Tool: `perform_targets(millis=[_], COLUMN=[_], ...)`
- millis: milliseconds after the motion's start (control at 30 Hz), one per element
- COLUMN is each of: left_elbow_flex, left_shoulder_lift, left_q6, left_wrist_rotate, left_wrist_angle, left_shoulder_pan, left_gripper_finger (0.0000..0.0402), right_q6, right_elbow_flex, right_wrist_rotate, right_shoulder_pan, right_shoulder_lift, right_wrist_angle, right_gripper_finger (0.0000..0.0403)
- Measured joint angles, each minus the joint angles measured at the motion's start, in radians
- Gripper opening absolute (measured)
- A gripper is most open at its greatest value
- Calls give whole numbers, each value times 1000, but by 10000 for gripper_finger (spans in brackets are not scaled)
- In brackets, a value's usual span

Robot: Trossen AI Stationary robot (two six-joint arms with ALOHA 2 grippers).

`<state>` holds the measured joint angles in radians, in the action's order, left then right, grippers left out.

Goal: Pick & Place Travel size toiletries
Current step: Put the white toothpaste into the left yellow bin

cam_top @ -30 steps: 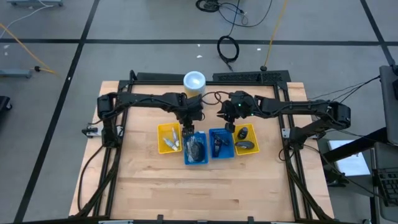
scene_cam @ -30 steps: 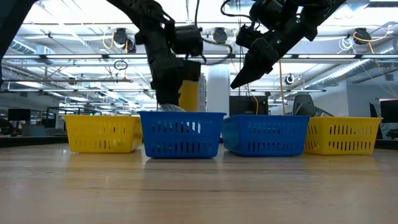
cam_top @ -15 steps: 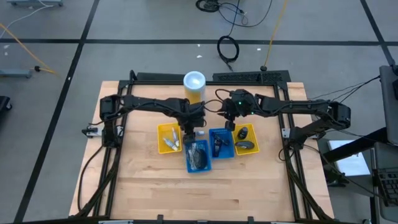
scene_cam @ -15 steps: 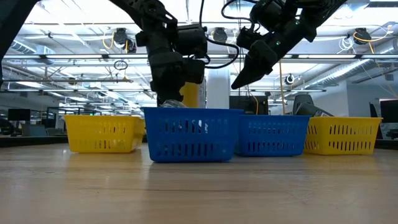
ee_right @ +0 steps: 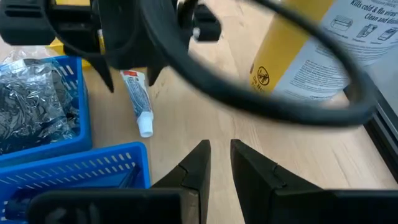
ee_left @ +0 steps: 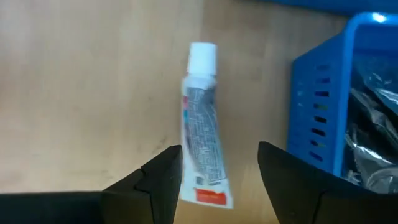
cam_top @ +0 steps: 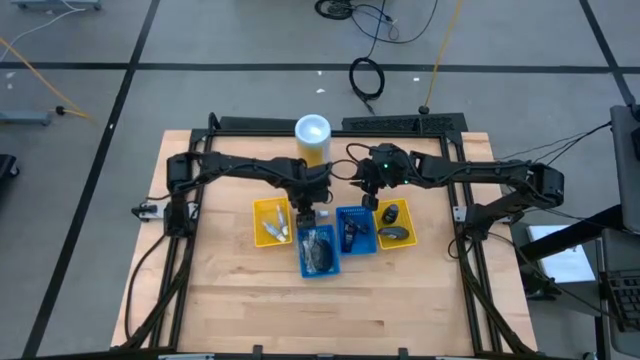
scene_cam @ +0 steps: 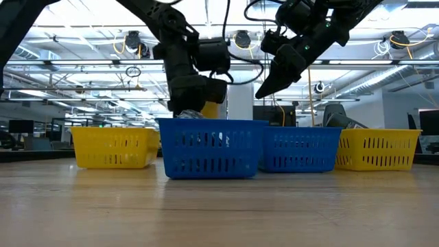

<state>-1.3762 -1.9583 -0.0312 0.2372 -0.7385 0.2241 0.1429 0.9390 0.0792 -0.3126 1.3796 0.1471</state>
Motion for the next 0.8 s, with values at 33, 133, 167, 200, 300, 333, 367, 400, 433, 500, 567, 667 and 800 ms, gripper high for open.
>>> perform_targets(millis=[33, 133, 167, 200, 300, 333, 367, 400, 433, 500, 567, 667, 800], left_elbow_flex=[0, 0, 0, 0, 0, -2, -3, -4, -5, -5, -4, -3, -3], left_shoulder_lift=[-7, -37, -45, -53, -72, -76, -82, -87, -90, -91, -91, -87, -86], left_q6=[0, 1, 2, 2, 12, 19, 23, 23, 23, 22, 14, 11, 13], left_wrist_rotate=[18, 18, -1, -19, -56, -59, -61, -60, -59, -59, -58, -54, -18], left_wrist_angle=[0, 1, 1, 2, 9, 11, 14, 15, 15, 13, 10, 4, 5], left_shoulder_pan=[0, -3, -6, -8, -11, -11, -11, -11, -11, -11, -11, -10, -5], left_gripper_finger=[211, 211, 211, 211, 211, 211, 211, 210, 207, 186, 148, 73, 15], right_q6=[0, 0, 0, 0, 0, 0, 0, 0, 0, 0, 0, 0, 0], right_elbow_flex=[0, 0, 0, 0, 0, 0, 0, 0, 0, 0, 0, 0, 0], right_wrist_rotate=[0, 0, 0, 0, 0, -1, 0, -1, 0, 0, -1, 0, 0], right_shoulder_pan=[0, 0, 0, 0, 0, 0, 0, 0, 0, 0, 0, 0, 0], right_shoulder_lift=[0, 0, 0, 0, 0, 0, 0, 0, 0, 0, 0, 0, 0], right_wrist_angle=[0, 0, 0, 1, 2, 3, 3, 3, 3, 3, 3, 1, 0], right_gripper_finger=[59, 59, 59, 59, 59, 59, 59, 59, 59, 59, 59, 59, 59])
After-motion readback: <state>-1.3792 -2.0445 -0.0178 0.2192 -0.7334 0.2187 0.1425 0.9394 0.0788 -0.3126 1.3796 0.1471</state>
